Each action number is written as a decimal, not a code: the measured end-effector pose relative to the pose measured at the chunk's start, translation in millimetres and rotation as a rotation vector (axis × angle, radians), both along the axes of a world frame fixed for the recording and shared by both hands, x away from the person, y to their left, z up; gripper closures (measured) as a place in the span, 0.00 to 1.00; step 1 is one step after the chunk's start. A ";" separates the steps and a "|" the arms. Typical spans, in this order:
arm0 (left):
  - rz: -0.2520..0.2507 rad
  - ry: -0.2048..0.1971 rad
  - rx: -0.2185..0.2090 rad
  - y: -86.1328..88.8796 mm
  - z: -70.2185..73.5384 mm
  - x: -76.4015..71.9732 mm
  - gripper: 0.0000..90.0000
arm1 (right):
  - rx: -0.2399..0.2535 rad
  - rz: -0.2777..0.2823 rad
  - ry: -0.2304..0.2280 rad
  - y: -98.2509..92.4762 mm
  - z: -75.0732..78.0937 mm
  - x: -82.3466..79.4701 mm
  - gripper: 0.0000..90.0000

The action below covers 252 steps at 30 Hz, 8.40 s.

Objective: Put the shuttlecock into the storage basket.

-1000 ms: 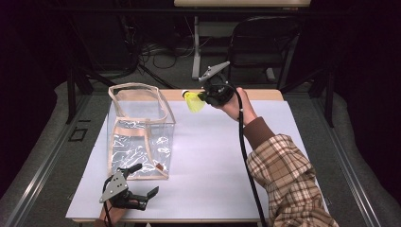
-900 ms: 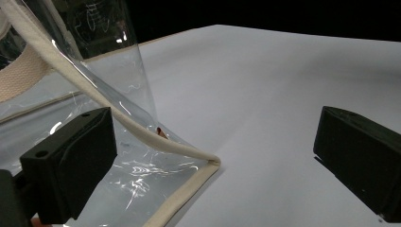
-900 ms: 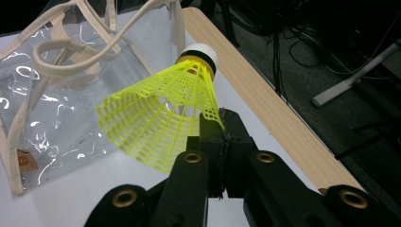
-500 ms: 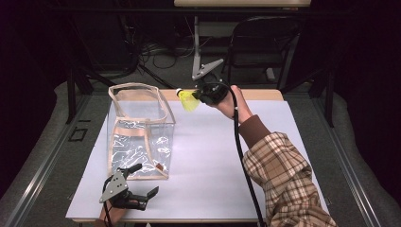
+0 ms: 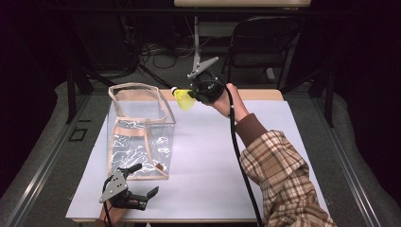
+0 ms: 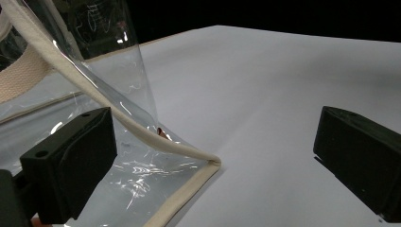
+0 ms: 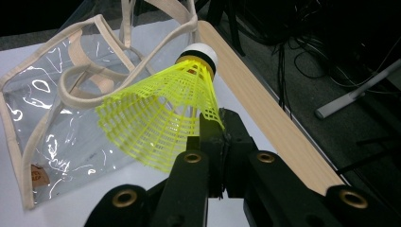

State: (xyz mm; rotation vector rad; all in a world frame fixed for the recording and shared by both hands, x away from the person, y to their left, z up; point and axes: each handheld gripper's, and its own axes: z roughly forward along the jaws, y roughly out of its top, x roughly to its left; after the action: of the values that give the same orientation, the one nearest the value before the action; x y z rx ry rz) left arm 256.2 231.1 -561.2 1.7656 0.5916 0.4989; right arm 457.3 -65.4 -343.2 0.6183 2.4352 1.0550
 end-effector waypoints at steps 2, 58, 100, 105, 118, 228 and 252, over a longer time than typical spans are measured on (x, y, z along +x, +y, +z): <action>0.000 0.001 0.000 0.0 0.0 0.0 0.00 | 0.001 0.003 -0.003 1.1 1.3 0.1 0.99; 0.003 -0.002 -0.006 1.2 0.4 -0.9 0.00 | 0.039 0.056 -0.010 56.0 19.0 4.5 0.99; 0.003 -0.002 -0.008 1.5 0.5 -1.1 0.00 | 0.060 0.047 0.009 88.2 11.7 11.5 0.99; 0.004 -0.001 -0.008 1.4 0.4 -1.2 0.00 | 0.058 0.045 0.009 92.8 8.8 12.2 0.99; 0.003 -0.003 -0.009 1.6 0.6 -1.3 0.00 | 0.050 0.034 0.008 104.6 3.3 13.5 0.99; 0.002 0.006 0.000 -0.7 0.3 -0.1 0.00 | 0.068 -0.027 0.078 65.7 -7.0 13.2 0.13; -0.003 0.007 0.002 -0.7 0.0 -0.1 0.00 | 0.087 -0.063 0.084 13.0 -22.2 1.6 0.08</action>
State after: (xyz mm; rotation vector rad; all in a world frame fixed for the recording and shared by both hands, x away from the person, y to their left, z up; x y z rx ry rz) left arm 256.1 230.4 -561.2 1.7710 0.5931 0.4914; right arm 458.9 -52.4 -365.4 0.7778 2.4341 1.1353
